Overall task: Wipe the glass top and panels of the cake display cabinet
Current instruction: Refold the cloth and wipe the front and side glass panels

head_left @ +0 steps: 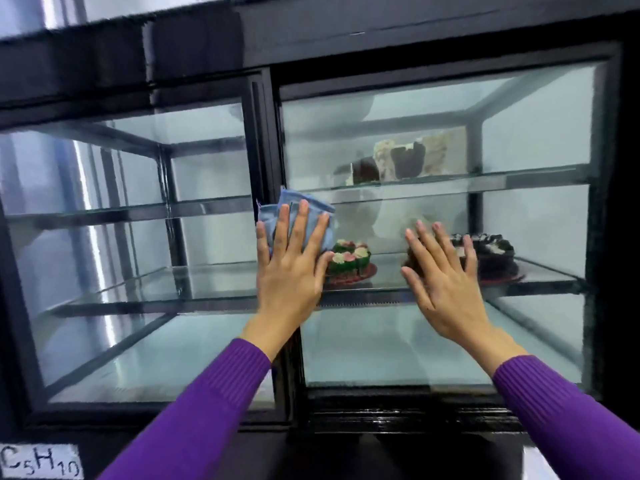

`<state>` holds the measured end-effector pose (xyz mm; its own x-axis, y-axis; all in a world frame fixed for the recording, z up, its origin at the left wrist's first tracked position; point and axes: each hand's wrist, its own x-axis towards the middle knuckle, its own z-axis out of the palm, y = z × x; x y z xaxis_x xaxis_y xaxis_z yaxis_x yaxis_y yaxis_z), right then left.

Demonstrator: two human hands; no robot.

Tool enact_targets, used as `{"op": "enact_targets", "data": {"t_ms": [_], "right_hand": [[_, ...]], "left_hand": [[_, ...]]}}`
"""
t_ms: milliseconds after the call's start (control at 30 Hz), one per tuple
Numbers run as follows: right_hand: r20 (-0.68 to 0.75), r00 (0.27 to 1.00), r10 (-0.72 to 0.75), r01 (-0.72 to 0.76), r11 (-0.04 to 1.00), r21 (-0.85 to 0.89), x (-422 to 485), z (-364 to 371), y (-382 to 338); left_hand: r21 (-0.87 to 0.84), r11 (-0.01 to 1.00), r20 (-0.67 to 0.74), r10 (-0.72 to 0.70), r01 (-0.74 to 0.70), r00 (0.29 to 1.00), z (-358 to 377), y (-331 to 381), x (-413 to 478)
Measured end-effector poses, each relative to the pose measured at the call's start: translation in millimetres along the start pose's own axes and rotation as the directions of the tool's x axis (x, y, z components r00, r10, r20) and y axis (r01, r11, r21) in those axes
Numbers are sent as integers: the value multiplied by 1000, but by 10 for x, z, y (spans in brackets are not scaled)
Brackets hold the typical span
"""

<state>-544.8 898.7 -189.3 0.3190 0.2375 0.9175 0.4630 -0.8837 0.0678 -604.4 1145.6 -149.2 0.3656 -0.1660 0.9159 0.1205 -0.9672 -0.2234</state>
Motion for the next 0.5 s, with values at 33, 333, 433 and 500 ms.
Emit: {"op": "enact_targets", "data": {"t_ms": [33, 333, 433, 500], "right_hand": [[-15, 1000, -3, 3, 1000, -8, 104, -65, 120], [-80, 996, -48, 41, 996, -80, 804, -596, 1323], [-79, 991, -104, 93, 988, -124, 887, -638, 1533], [-93, 987, -132, 120, 985, -122, 904, -624, 1554]], "left_hand": [[17, 1000, -5, -16, 16, 1000, -41, 32, 198], [-175, 925, -45, -351, 338, 935, -274, 335, 1531], [-281, 906, -84, -352, 317, 932, -284, 579, 1729], [-264, 943, -85, -233, 203, 969, -211, 735, 1459]]}}
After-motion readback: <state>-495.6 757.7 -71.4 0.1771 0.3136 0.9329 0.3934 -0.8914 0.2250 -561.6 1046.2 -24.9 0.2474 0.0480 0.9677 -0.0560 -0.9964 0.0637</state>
